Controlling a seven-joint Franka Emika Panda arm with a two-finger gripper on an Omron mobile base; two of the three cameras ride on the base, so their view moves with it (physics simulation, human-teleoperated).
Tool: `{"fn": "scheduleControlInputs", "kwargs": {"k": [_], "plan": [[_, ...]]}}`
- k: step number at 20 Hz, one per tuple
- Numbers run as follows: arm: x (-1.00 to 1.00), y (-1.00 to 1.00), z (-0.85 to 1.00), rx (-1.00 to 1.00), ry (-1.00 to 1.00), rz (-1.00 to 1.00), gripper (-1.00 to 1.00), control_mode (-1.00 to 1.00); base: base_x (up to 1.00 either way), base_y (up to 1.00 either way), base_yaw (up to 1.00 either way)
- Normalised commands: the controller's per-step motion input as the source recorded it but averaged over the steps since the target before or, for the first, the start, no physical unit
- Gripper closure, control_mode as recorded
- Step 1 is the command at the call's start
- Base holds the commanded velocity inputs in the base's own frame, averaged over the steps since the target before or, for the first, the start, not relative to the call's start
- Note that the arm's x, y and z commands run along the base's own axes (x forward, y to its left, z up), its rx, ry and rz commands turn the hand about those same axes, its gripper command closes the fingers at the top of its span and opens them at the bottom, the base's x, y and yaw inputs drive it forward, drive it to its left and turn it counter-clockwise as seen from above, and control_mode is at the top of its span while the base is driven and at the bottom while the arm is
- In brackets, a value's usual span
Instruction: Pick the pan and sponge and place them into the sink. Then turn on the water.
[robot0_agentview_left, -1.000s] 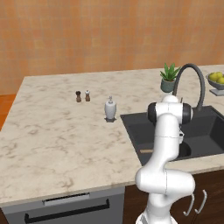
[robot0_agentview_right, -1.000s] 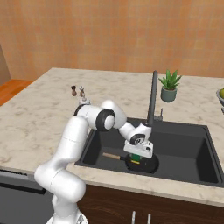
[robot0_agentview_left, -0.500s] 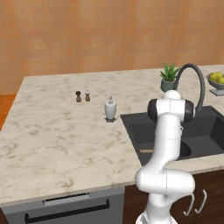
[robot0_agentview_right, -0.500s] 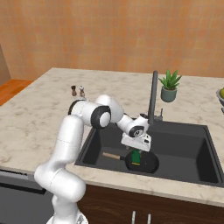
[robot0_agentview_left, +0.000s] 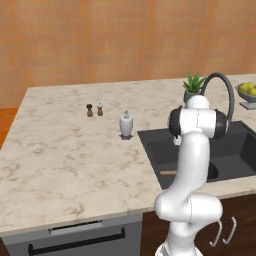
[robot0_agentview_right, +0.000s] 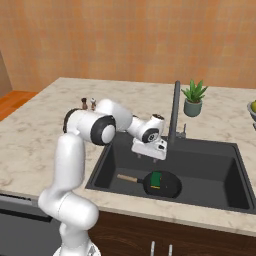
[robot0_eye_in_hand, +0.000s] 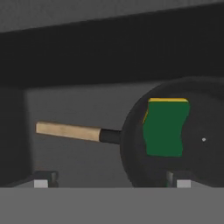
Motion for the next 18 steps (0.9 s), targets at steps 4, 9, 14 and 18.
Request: {"fn": "scheduleControlInputs", "kwargs": {"k": [4, 9, 14, 18], "plan": [[-0.22, 0.56, 0.77, -0.10, 0.00, 0.00, -1.00, -1.00, 0.00, 0.00, 0.00], [-0.43, 0.69, 0.69, -0.12, 0.00, 0.00, -1.00, -1.00, 0.00, 0.00, 0.00], [-0.56, 0.56, 0.72, -0.07, 0.00, -0.02, -1.00, -1.00, 0.00, 0.00, 0.00], [-0.56, 0.26, 0.60, -0.01, 0.00, -0.07, -1.00, -1.00, 0.00, 0.00, 0.00]]}}
